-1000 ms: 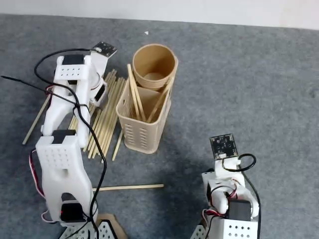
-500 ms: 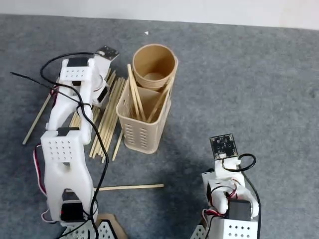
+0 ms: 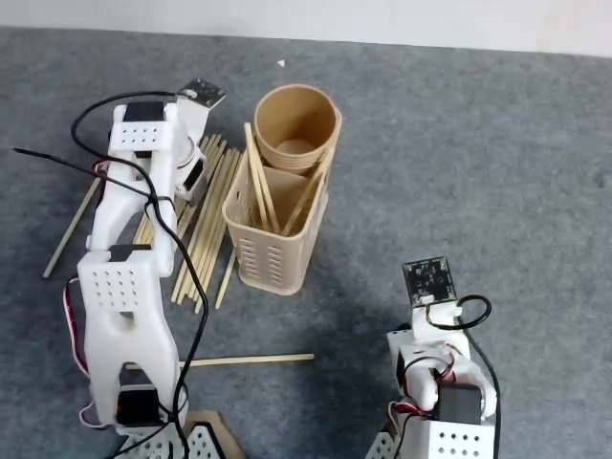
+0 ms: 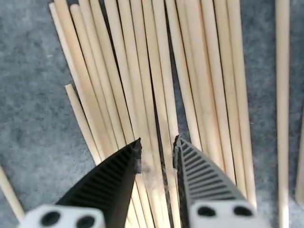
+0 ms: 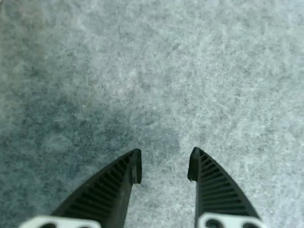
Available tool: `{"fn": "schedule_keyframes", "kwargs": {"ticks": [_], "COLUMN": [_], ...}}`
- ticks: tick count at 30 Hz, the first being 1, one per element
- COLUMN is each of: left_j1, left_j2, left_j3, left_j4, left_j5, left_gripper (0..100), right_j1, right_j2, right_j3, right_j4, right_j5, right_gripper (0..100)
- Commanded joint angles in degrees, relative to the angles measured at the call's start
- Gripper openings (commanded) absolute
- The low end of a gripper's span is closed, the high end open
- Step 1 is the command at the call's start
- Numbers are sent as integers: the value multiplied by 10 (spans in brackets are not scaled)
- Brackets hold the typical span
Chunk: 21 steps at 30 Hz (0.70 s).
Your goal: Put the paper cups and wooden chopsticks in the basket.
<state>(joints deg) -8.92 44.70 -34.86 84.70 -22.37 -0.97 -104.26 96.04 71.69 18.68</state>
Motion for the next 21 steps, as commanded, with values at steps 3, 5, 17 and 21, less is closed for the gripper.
{"fn": "schedule_keyframes", "kwargs": {"ticks": [3,5,17,21], "left_j1": [9,9,8,8], "left_j2": [-3,6,40,42], "left_j3": [-5,-5,-9,-7], "left_j4": [4,4,3,3], "left_j5": [4,4,2,4], "left_gripper": [129,104,82,89], "right_j1": [6,6,6,6], "right_j2": [-7,-7,-7,-7], "right_j3": [67,67,67,67], "right_j4": [3,3,3,3], "right_j5": [6,6,6,6], "right_gripper": [170,170,170,170]}}
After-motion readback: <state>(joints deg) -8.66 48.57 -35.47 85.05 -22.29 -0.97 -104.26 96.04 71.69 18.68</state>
